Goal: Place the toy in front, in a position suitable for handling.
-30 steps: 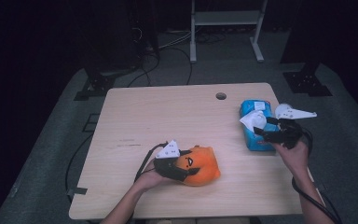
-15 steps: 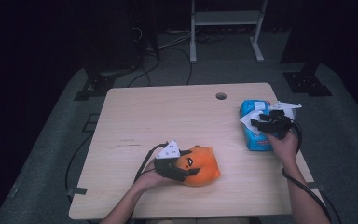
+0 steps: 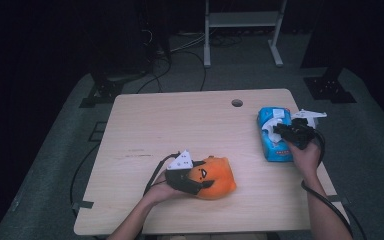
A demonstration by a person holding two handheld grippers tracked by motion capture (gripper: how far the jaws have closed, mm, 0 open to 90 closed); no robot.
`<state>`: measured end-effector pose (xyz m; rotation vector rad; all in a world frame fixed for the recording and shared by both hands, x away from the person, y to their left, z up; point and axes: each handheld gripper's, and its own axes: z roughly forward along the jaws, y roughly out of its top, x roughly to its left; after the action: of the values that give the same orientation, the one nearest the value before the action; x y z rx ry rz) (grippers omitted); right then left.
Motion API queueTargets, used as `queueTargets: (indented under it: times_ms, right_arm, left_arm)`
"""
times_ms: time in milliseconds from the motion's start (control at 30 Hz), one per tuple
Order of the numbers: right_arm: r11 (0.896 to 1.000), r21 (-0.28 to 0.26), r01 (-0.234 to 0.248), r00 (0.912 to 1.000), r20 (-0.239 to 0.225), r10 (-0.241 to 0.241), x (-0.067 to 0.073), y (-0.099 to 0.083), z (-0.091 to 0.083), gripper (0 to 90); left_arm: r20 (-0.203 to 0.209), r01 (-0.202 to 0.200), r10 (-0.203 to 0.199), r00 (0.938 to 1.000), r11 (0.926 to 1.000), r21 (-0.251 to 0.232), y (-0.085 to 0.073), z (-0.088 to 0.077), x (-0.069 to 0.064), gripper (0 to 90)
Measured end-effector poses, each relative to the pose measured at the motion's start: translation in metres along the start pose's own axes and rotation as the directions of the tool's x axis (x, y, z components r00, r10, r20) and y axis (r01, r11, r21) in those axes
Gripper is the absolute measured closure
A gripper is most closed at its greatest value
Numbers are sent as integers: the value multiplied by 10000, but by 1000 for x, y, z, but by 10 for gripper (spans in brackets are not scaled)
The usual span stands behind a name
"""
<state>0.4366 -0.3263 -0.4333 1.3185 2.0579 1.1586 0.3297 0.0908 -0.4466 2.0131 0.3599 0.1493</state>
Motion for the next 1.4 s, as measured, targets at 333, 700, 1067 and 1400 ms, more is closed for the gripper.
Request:
queueTargets:
  times_ms: [333, 700, 1067, 1400]
  right_arm:
    - [9994, -237, -251, 9997, -52, 250, -4, -2, -6, 826]
    - [9985, -285, -464, 9961, -767, 441, -4, 5, -21, 877]
    - [9939, -1098, 112, 9882, -1504, -277, 14, 18, -61, 883]
    - [9770, -2072, 506, 9416, -3161, -1159, 57, 36, -112, 882]
  left_arm:
    - [30, 28, -28, 10000, 10000, -9, 0, 0, 1, 268]
    - [14, 26, -26, 10000, 10000, -11, 0, 0, 1, 264]
    - [-33, -15, 15, 10000, 10000, -79, -1, 0, 1, 232]
    - [-62, -86, 86, 9999, 9999, -72, -1, 0, 0, 207]
